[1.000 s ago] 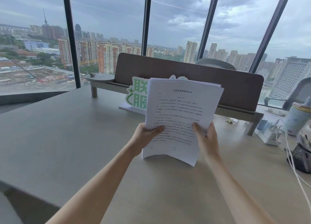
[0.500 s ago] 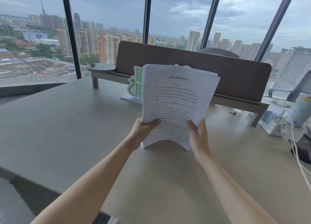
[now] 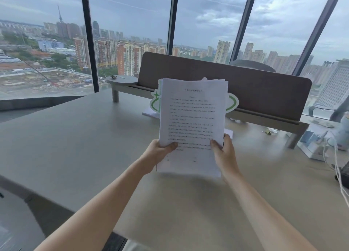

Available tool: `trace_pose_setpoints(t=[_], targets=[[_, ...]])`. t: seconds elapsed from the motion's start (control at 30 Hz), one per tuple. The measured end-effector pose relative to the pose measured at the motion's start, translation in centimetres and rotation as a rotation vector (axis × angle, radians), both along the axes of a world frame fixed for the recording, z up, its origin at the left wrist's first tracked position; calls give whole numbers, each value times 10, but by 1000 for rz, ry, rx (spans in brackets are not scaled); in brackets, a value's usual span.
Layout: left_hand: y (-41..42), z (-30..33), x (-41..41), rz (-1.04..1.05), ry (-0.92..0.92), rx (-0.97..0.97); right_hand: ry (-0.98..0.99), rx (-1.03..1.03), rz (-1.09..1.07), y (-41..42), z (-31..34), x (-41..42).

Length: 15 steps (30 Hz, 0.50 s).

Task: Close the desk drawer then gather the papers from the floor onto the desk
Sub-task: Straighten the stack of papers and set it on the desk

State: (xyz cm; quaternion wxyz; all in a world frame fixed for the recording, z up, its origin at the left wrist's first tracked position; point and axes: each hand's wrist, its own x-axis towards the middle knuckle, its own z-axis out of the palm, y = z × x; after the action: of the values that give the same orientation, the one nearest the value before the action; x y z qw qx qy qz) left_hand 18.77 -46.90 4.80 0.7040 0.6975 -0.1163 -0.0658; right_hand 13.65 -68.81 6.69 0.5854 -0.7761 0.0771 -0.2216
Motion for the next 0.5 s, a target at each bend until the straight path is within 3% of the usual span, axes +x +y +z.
trace_pose_setpoints(t=[0.3,0.5], targets=[[41,28,-20,51,72,-91,99,313,64,32,20,3],[77,43,-31,99,16,-16,233,333,130,59,27,7]])
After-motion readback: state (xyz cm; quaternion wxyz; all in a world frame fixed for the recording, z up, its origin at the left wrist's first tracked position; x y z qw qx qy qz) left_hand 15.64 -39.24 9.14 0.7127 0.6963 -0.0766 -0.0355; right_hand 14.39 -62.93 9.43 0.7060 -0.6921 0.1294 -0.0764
